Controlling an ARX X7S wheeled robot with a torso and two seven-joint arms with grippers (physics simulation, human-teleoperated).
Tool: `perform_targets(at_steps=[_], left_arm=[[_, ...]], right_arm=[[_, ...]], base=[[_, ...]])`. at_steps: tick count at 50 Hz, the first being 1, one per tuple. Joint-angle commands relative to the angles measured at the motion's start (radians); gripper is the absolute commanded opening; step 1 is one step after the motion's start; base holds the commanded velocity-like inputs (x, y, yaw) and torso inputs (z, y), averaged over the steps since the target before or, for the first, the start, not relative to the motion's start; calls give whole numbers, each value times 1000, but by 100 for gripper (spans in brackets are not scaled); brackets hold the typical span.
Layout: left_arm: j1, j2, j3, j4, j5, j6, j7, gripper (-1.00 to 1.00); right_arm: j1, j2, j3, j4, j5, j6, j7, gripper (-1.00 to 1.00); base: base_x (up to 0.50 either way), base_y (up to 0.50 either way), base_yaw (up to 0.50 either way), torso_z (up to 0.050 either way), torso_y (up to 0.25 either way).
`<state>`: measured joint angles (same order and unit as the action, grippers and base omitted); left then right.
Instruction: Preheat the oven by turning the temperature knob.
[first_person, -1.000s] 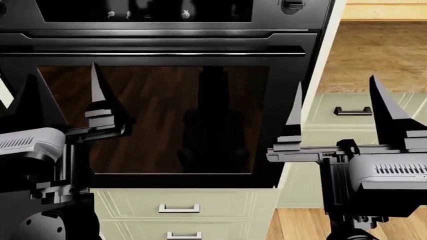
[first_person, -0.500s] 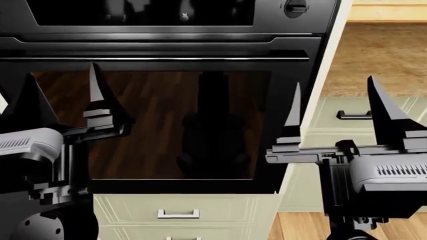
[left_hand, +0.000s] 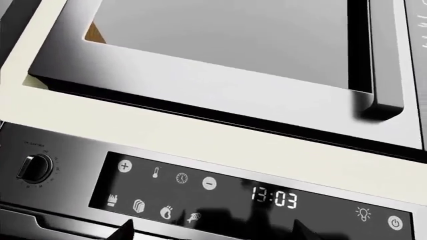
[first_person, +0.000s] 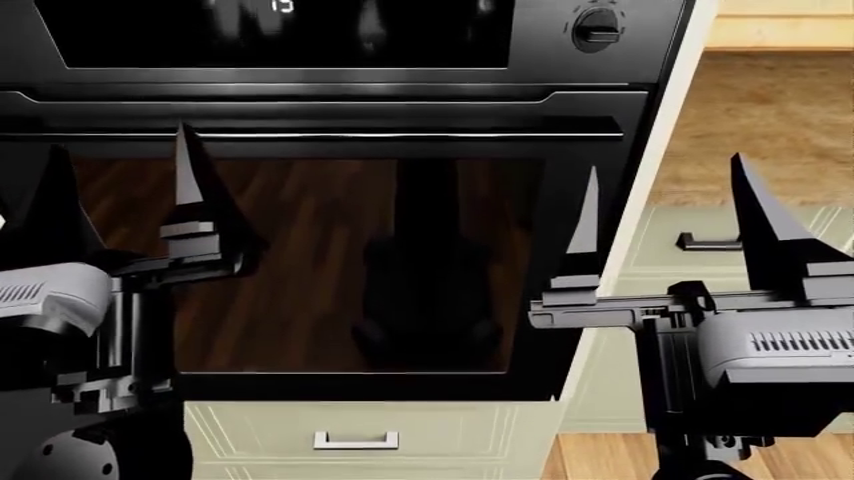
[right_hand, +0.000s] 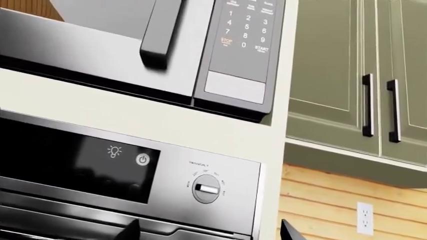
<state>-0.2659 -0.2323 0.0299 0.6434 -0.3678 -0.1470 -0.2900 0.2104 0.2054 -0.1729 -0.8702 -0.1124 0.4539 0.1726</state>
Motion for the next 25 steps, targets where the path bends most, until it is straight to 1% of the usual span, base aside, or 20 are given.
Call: perform_targets(at_steps=[1, 25], left_arm=[[6, -9, -5, 8, -36, 18, 13, 100], [7, -22, 3, 16, -48, 21, 2, 100]], right_arm=[[-1, 6, -8, 4, 1, 0, 7, 100], [2, 22, -16, -5, 15, 10, 22, 100]], base=[[0, 0, 0, 50, 0], [0, 0, 0, 50, 0]])
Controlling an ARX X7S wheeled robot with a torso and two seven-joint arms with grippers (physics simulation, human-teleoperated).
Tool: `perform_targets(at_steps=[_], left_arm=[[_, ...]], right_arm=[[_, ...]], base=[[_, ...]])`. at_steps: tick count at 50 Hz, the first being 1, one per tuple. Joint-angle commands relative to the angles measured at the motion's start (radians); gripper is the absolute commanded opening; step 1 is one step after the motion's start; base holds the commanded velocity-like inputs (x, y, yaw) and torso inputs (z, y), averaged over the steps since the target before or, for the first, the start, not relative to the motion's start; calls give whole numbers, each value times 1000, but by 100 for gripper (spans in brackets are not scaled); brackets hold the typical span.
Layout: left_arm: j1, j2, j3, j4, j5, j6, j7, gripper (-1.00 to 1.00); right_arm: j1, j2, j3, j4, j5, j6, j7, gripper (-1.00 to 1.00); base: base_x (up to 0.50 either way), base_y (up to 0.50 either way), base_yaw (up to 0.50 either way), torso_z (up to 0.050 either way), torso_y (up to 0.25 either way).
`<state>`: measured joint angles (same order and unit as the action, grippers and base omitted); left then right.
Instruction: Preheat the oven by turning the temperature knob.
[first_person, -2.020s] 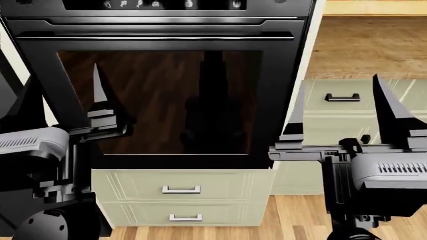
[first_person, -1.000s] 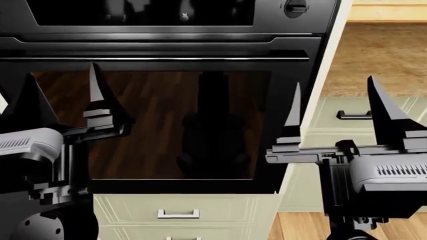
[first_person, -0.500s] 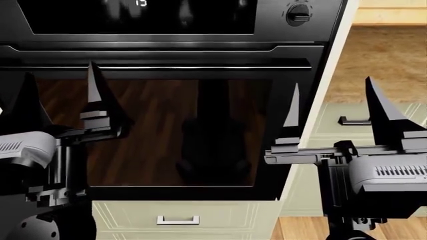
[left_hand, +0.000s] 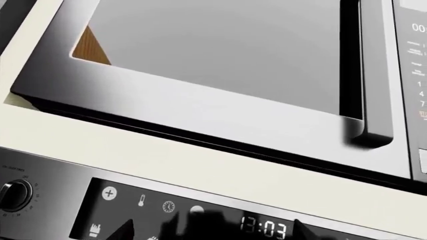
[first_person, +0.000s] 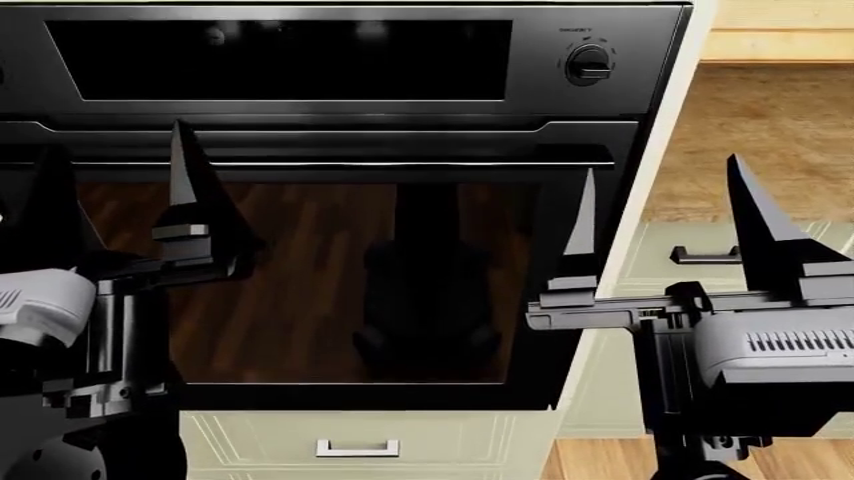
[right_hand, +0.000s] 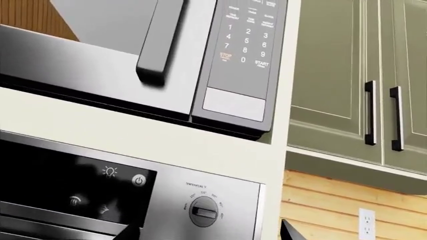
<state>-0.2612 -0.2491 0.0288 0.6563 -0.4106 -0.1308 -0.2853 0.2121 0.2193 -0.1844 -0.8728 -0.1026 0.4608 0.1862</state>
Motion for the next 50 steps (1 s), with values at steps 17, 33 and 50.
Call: perform_targets(at_steps=[17, 33, 50], left_arm=[[-4, -10, 11, 9, 15, -19, -42, 100], [-13, -16, 19, -4, 19, -22, -53, 100], [-13, -23, 25, -7, 17, -19, -60, 100]], right_arm=[[1, 21, -14, -9, 1, 11, 25, 100], [56, 71, -129, 27, -198, 188, 44, 100], [81, 91, -181, 31, -282, 276, 40, 100]], base=[[0, 0, 0, 45, 0], [0, 0, 0, 4, 0], [0, 0, 0, 3, 0]])
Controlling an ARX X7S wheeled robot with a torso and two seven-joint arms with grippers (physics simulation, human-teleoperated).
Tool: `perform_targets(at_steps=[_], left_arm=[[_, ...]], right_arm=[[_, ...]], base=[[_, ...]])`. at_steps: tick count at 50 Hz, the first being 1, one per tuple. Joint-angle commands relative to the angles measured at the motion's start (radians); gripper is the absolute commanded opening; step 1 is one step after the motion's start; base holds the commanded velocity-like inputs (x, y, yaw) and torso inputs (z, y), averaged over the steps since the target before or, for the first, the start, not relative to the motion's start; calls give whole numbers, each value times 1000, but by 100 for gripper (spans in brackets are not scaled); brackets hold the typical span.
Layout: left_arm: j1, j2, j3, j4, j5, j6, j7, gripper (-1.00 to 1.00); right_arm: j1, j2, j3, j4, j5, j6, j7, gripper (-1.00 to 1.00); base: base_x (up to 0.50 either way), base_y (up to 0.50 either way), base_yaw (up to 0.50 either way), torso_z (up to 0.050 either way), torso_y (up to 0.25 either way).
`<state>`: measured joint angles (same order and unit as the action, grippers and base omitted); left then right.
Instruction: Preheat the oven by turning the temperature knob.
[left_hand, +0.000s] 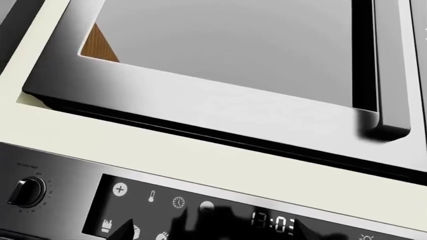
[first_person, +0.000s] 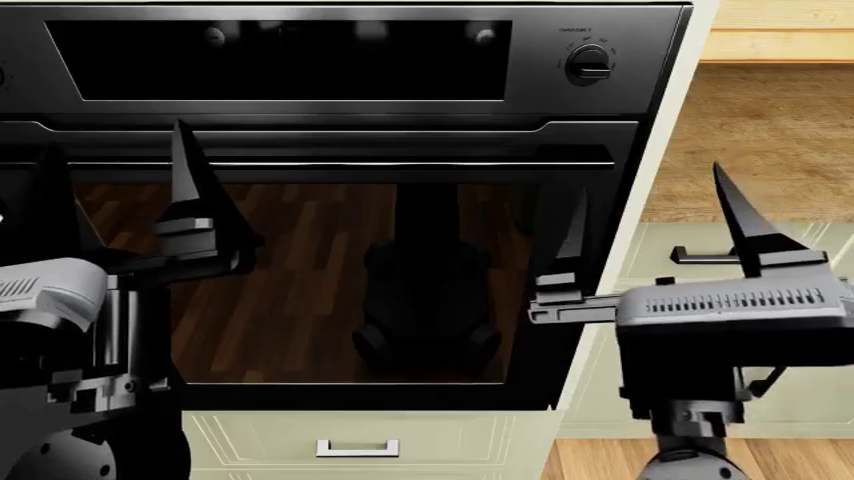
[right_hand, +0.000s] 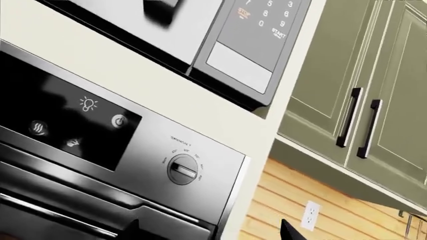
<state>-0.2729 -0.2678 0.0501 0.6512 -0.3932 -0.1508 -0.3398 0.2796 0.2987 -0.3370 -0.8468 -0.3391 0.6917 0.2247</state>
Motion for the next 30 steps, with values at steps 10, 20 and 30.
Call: perform_targets(at_steps=[10, 20, 30], left_arm=[[-1, -8, 7, -3, -3, 3, -10, 100], [4, -17, 4, 17, -18, -5, -17, 100], [6, -24, 1, 37, -35, -13, -25, 100]], right_arm=[[13, 13, -29, 5, -44, 46, 2, 100], [187, 50, -436, 56, -741, 471, -318, 100], [269, 103, -549, 157, -950, 508, -518, 100]], base=[[0, 0, 0, 3, 0], [0, 0, 0, 1, 0], [0, 0, 0, 0, 0]])
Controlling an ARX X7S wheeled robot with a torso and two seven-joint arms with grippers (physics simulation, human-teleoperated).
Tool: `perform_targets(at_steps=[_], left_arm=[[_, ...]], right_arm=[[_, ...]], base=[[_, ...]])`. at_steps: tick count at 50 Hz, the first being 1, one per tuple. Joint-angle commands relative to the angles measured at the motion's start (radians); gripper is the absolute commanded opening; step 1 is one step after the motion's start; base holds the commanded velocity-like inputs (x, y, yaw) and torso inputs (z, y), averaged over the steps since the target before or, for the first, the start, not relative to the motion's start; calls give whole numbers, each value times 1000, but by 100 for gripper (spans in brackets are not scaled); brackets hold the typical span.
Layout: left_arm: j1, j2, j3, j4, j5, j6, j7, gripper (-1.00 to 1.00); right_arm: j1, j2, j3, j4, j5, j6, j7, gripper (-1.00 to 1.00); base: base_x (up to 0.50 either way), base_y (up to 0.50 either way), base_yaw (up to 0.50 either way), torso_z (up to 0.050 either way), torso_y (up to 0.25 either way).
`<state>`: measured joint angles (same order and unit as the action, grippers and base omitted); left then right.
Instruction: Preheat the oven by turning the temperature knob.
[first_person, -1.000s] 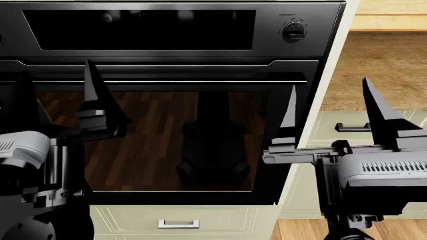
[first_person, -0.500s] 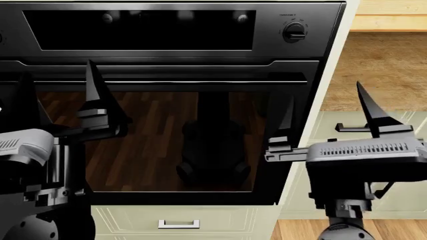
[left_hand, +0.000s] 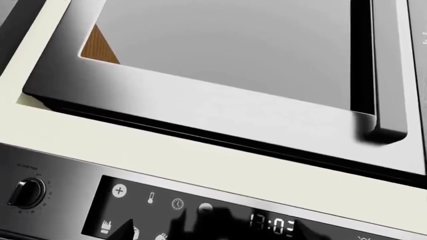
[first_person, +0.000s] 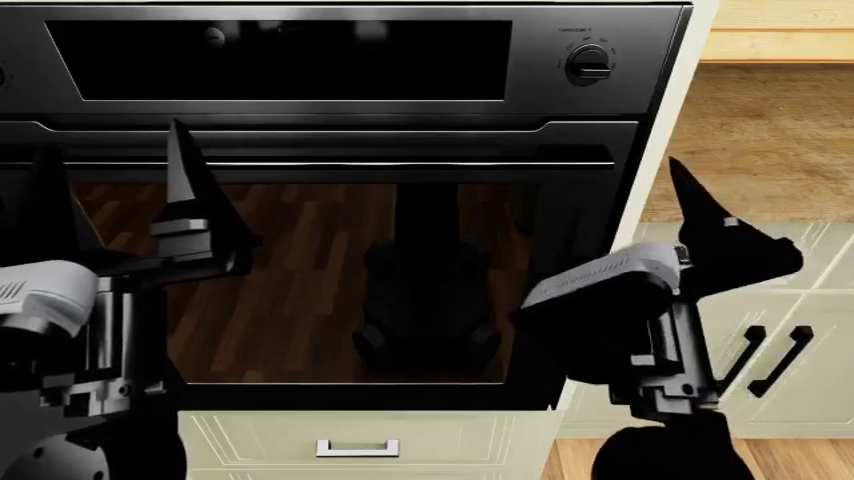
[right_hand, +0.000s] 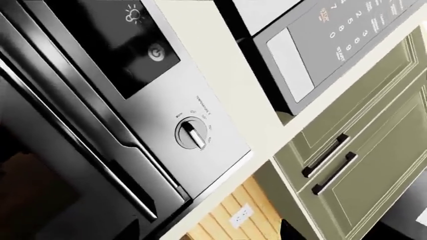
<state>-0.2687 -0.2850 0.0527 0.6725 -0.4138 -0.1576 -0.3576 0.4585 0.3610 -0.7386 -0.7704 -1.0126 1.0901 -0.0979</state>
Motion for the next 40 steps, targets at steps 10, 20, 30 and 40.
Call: perform_targets(at_steps=[10, 20, 30, 40], left_arm=[[-1, -12, -3, 18, -26, -10, -12, 100], [-2, -17, -5, 26, -38, -15, -20, 100], [0, -24, -6, 37, -47, -19, -26, 100], [3, -29, -2, 44, -51, -19, -30, 100]], right_arm=[[157, 80, -187, 178, -372, 92, -326, 100], [205, 107, -203, 256, -418, 68, -422, 100], [285, 110, -217, 323, -456, 34, -528, 100], [316, 105, -200, 362, -419, 19, -521, 100]], base=[[0, 0, 0, 0, 0], [0, 0, 0, 0, 0], [0, 0, 0, 0, 0], [0, 0, 0, 0, 0]])
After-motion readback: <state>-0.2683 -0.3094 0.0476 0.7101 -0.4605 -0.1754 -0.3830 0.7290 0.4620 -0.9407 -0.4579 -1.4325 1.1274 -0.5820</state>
